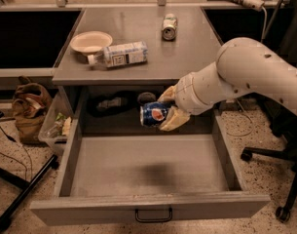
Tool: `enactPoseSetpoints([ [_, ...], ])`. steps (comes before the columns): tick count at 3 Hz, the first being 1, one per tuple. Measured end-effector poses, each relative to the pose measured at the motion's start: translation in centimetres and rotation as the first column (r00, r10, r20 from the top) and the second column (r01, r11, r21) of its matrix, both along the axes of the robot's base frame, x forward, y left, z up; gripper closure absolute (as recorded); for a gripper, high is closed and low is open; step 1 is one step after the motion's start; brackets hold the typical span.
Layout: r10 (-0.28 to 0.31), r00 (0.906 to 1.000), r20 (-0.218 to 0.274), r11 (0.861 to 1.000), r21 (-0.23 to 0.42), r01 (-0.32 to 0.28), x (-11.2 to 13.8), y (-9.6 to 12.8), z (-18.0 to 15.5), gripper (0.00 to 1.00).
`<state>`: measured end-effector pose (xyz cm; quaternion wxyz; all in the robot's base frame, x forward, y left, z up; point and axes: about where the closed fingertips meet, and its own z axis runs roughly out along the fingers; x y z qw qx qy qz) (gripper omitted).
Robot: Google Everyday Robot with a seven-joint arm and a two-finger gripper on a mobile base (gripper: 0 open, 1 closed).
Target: Pick pepsi can from top drawer and place on counter
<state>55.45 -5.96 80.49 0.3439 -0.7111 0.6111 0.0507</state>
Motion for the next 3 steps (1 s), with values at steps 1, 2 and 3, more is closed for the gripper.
enactPoseSetpoints([
  [1, 0.007, 0.9966, 0.083, 1.000, -0.022, -0.005, 3.6, -2.1, 2.5, 1.00],
  [2, 0.019, 0.9914, 0.129, 1.000, -0.005, -0.019, 8.3, -3.7, 5.1, 1.00],
  [3, 0.031, 0.9874, 0.155, 0.999, 0.022, -0.035, 12.7, -4.4, 7.2, 1.00],
])
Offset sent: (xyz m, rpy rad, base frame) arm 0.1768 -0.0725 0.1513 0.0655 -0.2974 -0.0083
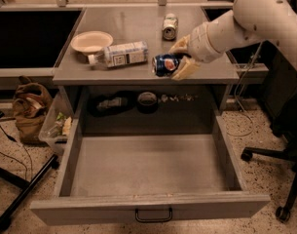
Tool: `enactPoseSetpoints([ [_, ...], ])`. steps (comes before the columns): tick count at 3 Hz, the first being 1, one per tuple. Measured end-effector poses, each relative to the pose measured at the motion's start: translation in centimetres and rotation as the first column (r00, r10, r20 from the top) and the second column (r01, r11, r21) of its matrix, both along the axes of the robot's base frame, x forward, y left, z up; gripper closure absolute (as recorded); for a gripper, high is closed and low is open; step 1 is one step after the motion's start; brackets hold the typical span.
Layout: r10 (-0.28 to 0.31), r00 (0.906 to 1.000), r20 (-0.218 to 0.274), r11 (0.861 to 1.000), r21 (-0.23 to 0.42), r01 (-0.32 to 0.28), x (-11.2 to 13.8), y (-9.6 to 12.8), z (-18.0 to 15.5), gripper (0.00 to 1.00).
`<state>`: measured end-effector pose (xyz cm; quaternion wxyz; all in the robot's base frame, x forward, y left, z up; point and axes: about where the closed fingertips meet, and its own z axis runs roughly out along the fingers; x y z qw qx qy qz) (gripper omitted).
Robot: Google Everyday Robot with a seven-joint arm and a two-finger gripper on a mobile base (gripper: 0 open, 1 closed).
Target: Pick pepsi can from top drawer and place on counter
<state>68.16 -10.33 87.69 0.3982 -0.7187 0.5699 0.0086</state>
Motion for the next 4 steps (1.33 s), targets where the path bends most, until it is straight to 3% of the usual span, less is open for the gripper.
enactPoseSetpoints([
  [2, -0.018, 0.9915, 0.129, 1.000, 0.007, 0.017, 7.2, 0.0, 5.9, 1.00],
  [3, -0.038, 0.9933, 0.109, 0.999, -0.023, 0.041, 9.0, -0.2, 5.8, 1.00],
  [4, -0.032, 0.9991, 0.028, 0.997, -0.062, 0.034, 9.6, -0.3, 3.7, 1.00],
])
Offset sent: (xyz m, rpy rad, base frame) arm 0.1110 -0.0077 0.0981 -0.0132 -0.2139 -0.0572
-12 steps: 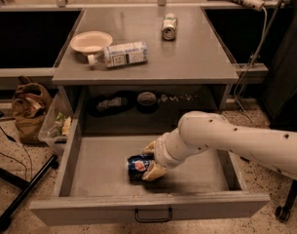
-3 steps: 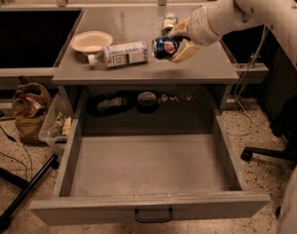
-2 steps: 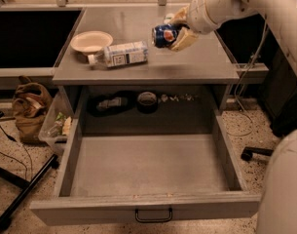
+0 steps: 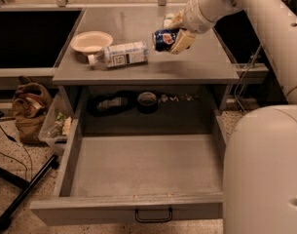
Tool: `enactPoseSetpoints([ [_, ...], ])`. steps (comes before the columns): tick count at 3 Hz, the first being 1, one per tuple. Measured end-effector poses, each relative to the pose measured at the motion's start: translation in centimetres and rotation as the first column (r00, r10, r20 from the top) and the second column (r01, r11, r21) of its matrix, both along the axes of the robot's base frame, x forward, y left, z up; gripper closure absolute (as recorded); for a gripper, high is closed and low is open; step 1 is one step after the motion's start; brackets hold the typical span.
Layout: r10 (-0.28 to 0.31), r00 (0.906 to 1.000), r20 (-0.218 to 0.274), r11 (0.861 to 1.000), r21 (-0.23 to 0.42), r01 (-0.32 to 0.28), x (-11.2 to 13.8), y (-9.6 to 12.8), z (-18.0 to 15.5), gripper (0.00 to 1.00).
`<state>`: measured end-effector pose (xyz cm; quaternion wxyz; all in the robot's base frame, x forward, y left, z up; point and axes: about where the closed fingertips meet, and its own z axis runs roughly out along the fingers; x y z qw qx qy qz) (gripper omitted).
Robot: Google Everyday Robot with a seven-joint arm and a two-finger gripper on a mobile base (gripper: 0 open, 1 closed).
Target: Pick pepsi can from top drawer and place on counter
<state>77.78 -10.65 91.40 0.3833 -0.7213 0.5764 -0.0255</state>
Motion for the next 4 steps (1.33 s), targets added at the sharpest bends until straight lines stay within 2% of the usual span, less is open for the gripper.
enactPoseSetpoints([
  [1, 0.022, 0.9964, -0.081, 1.000, -0.009, -0.023, -0.3, 0.0, -2.0, 1.00],
  [2, 0.046, 0.9883, -0.146, 0.999, 0.018, -0.044, -0.7, 0.1, -3.8, 1.00],
  [4, 0.084, 0.9740, -0.210, 0.995, 0.075, -0.070, -1.3, 0.3, -5.6, 1.00],
])
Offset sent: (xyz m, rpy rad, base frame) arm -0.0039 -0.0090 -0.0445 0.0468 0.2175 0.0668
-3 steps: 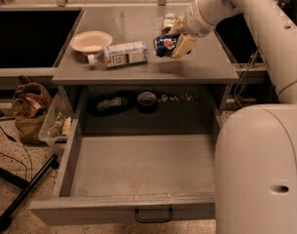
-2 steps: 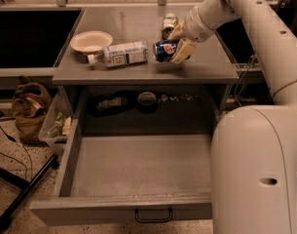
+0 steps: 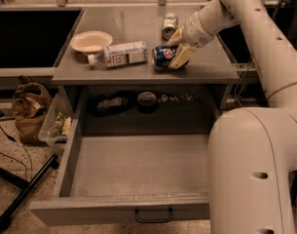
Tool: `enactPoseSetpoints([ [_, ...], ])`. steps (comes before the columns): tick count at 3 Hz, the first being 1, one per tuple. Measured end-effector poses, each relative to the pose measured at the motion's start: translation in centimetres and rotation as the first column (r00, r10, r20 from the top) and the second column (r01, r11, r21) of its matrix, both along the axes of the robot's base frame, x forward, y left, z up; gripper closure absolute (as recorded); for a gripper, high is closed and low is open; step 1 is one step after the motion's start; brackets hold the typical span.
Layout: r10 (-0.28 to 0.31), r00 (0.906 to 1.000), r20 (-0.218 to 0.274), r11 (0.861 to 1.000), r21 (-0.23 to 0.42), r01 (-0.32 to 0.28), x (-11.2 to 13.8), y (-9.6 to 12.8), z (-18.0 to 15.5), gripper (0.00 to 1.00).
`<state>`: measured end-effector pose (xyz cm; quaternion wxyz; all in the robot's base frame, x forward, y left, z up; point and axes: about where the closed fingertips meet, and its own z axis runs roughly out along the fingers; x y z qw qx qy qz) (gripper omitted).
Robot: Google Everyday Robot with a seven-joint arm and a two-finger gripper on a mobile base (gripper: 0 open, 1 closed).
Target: Pick pepsi can from top drawer and place on counter
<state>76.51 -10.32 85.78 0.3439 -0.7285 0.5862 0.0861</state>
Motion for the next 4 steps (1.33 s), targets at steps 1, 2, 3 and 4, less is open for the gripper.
enactPoseSetpoints([
  [1, 0.000, 1.0000, 0.000, 1.000, 0.000, 0.000, 0.00, 0.00, 0.00, 0.80],
  [2, 0.000, 1.0000, 0.000, 1.000, 0.000, 0.000, 0.00, 0.00, 0.00, 0.59],
  [3, 0.000, 1.0000, 0.000, 1.000, 0.000, 0.000, 0.00, 0.01, -0.01, 0.36],
  [4, 0.000, 1.0000, 0.000, 1.000, 0.000, 0.000, 0.00, 0.01, -0.01, 0.10],
])
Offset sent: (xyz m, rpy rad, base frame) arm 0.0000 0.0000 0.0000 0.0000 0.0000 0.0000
